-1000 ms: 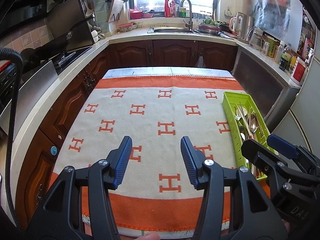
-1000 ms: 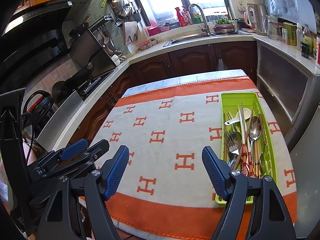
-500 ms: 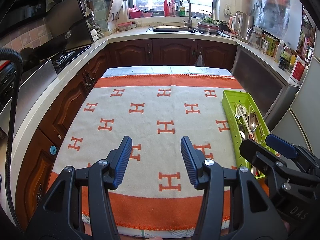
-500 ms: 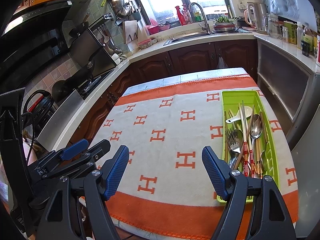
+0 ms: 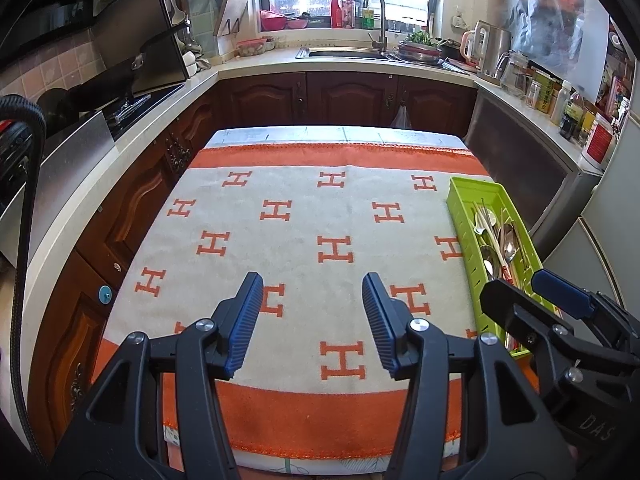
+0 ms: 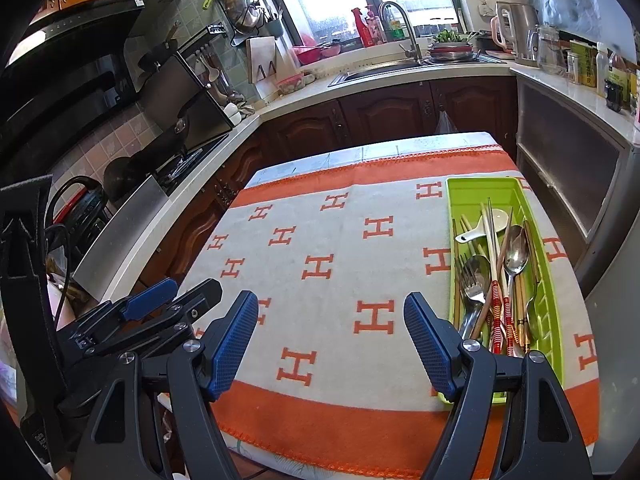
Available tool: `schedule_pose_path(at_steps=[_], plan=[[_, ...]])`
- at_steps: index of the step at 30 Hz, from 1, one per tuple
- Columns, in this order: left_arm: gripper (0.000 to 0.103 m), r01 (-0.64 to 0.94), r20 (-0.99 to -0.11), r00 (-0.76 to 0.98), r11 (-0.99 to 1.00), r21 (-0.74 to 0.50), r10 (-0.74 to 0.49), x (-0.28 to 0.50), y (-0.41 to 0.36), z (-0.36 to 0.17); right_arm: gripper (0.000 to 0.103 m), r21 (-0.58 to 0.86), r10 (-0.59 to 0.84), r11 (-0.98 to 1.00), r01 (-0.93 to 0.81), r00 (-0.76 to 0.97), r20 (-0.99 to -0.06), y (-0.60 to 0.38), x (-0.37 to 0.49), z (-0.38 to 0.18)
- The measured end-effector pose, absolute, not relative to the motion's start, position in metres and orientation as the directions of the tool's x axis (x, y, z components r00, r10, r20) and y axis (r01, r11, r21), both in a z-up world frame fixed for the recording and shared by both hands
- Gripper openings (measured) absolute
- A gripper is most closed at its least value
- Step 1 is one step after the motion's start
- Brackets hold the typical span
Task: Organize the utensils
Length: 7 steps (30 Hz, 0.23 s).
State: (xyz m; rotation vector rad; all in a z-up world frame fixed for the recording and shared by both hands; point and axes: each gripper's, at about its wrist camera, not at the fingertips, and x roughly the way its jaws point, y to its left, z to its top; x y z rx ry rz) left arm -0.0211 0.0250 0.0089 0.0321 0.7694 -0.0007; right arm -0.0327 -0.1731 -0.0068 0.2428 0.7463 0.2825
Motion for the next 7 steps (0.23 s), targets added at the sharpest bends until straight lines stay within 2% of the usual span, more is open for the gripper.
schedule_pose_path(at_steps=[7], plan=[[0.049,0.009,-0.703,0.712,1.000,0.021,0.009,-0.0193,0.0286,0.0053,0.076,0.316,0.339,0.934,-0.167,0.689,-0.640,-0.1720,-0.0285,-0.0119]])
